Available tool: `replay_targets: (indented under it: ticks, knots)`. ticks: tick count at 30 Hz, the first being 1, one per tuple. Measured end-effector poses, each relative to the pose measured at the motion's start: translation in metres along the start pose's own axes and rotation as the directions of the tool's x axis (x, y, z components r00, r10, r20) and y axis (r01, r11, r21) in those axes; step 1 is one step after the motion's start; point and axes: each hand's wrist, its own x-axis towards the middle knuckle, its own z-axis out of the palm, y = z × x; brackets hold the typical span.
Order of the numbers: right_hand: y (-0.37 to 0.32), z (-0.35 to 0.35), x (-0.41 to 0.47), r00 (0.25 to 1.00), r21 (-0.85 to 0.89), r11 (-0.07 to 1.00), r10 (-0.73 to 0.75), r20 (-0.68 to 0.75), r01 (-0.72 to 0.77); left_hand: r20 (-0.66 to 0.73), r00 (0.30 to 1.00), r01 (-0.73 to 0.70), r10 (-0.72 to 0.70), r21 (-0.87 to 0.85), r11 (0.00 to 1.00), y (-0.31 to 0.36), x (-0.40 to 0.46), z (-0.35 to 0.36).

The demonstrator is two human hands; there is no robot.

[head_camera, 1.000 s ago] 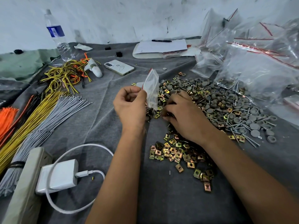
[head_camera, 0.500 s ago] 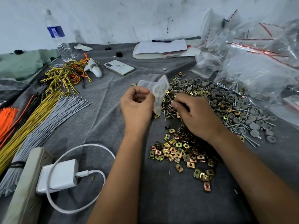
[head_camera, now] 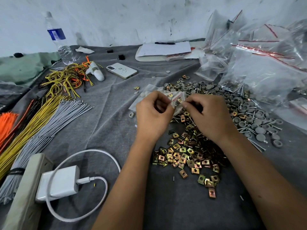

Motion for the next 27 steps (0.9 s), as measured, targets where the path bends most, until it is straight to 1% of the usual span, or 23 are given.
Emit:
replay_targets:
  ticks: [3,8,10,13,16,19,23,27]
  knots:
    - [-0.001,-0.001,0.002,0.996,-0.004,1.0,0.026,-0.085,-0.026,-0.065,0.997,0.042,-0.047,-0.088,0.995,0.0,0.003,-0.002]
    - [-0.004,0.001,0.002,0.995,-0.003,0.999,0.045,-0.093,-0.045,-0.1,0.987,0.106,-0.125,-0.175,0.979,0.001,0.005,-0.003]
    - [-0.005,0.002,0.001,0.991,0.051,0.997,0.065,-0.116,-0.06,-0.084,0.99,0.097,-0.112,-0.162,0.982,-0.001,0.004,-0.003]
    - [-0.004,0.003,-0.001,0.985,0.134,0.989,0.085,-0.149,-0.065,-0.015,0.999,0.05,-0.051,-0.072,0.996,-0.001,0.001,0.0]
    - [-0.005,0.004,-0.002,0.992,0.15,0.988,0.05,-0.118,-0.032,0.016,1.0,0.027,-0.026,-0.019,0.999,0.0,0.0,0.002]
    - [-0.007,0.005,-0.002,0.995,0.137,0.991,0.015,-0.094,-0.002,0.029,0.999,0.028,-0.028,-0.017,0.999,0.0,0.0,0.002]
    - [-0.006,0.007,-0.003,0.992,0.155,0.987,0.068,-0.108,-0.051,0.048,0.999,0.026,-0.025,-0.026,0.999,0.003,-0.002,0.002]
    - [-0.007,0.01,-0.004,0.99,0.165,0.983,0.093,-0.108,-0.074,0.043,0.998,0.047,-0.044,-0.072,0.996,0.004,-0.001,0.001]
